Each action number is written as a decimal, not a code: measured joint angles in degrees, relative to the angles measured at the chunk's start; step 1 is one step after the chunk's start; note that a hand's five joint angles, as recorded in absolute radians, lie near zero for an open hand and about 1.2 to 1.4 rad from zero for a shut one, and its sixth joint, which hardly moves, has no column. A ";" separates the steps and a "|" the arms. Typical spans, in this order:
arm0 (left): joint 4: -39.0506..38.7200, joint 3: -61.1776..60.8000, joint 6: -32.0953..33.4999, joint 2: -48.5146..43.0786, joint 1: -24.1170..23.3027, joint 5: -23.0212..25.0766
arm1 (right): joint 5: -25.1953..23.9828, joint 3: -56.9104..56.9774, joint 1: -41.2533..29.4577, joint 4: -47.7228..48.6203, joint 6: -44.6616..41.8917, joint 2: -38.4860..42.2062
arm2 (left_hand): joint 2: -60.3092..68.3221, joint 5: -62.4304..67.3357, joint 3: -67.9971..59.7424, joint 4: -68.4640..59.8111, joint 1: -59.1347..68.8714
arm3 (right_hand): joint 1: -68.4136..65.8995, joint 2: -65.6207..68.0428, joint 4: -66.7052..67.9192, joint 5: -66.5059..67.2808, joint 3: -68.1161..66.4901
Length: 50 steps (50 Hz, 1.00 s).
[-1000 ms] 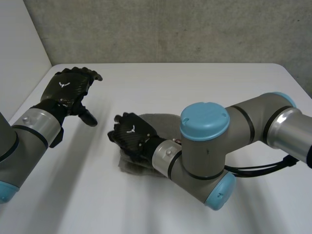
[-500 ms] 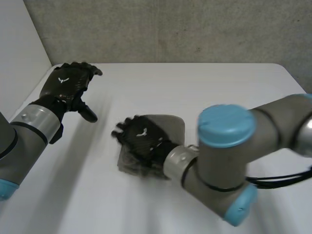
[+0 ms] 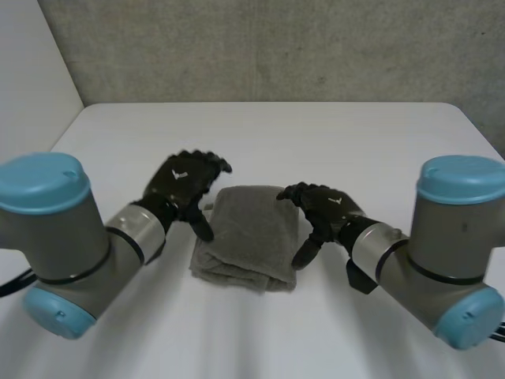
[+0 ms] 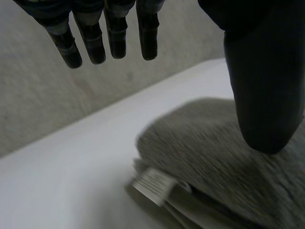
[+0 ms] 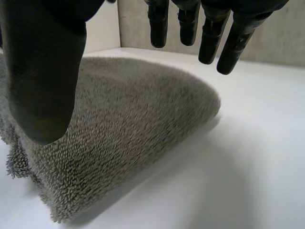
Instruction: Fold the towel.
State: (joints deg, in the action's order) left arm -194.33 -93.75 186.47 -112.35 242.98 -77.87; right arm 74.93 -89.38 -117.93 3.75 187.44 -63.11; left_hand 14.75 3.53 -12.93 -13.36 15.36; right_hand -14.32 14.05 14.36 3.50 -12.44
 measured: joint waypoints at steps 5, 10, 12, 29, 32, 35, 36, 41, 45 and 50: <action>-0.53 -1.16 0.28 -2.55 -1.06 0.43 | 0.13 3.36 -1.14 0.51 6.16 5.58 | 0.00 0.00 0.00 0.00 0.00 | 0.00 0.00 0.00 0.00 0.00; -1.51 -2.65 1.08 -4.05 -1.11 0.84 | 1.25 6.13 -2.88 1.01 9.68 9.45 | 0.00 0.00 0.00 0.00 0.00 | 0.00 0.00 0.00 0.00 0.00; -1.74 -3.09 1.74 -4.44 -0.81 0.89 | 2.45 7.00 -3.57 1.06 9.99 10.51 | 0.00 0.00 0.00 0.00 0.00 | 0.00 0.00 0.00 0.00 0.00; -2.05 -5.56 7.74 -6.49 3.22 0.77 | 6.99 11.62 -7.73 2.47 7.23 13.57 | 0.00 -0.53 0.00 0.00 -0.55 | 0.00 0.00 0.00 0.00 0.00; -2.02 -5.49 7.73 -6.76 3.45 0.81 | 7.09 11.84 -7.83 2.58 6.31 13.68 | 0.00 -0.64 0.00 0.00 -0.79 | 0.00 0.00 0.00 0.00 0.00; -1.92 -5.42 7.67 -6.77 3.39 0.83 | 7.12 11.67 -7.98 2.58 5.38 13.26 | 0.00 -0.71 0.00 0.00 -0.79 | 0.00 0.00 0.00 0.00 0.00; -1.86 -5.42 7.65 -6.60 3.28 0.81 | 7.10 11.47 -8.05 2.57 5.15 12.87 | 0.00 -0.71 0.00 0.00 -0.79 | 0.00 0.00 0.00 0.00 0.00; -1.51 -5.23 7.46 -4.33 2.87 0.53 | 6.91 10.02 -8.28 2.13 3.58 9.75 | 0.00 -0.72 0.00 0.00 -0.79 | 0.00 0.00 0.00 0.00 0.00; -1.18 -4.44 6.94 0.28 2.70 0.20 | 7.27 8.30 -7.80 1.27 0.14 4.56 | 0.00 -0.72 0.00 0.00 -0.79 | 0.00 0.00 0.00 0.00 0.00; -0.29 -2.06 4.65 7.40 2.76 -0.07 | 10.41 6.52 -5.00 0.21 -6.13 -3.78 | 0.00 -0.72 0.00 0.00 -0.79 | 0.01 0.00 0.00 0.00 0.00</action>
State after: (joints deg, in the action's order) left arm -194.62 -95.81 191.12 -104.95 245.74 -77.94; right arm 85.34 -82.86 -122.93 3.96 181.31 -66.89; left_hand 14.75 2.81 -12.93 -13.36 14.58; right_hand -14.31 14.05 14.36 3.50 -12.44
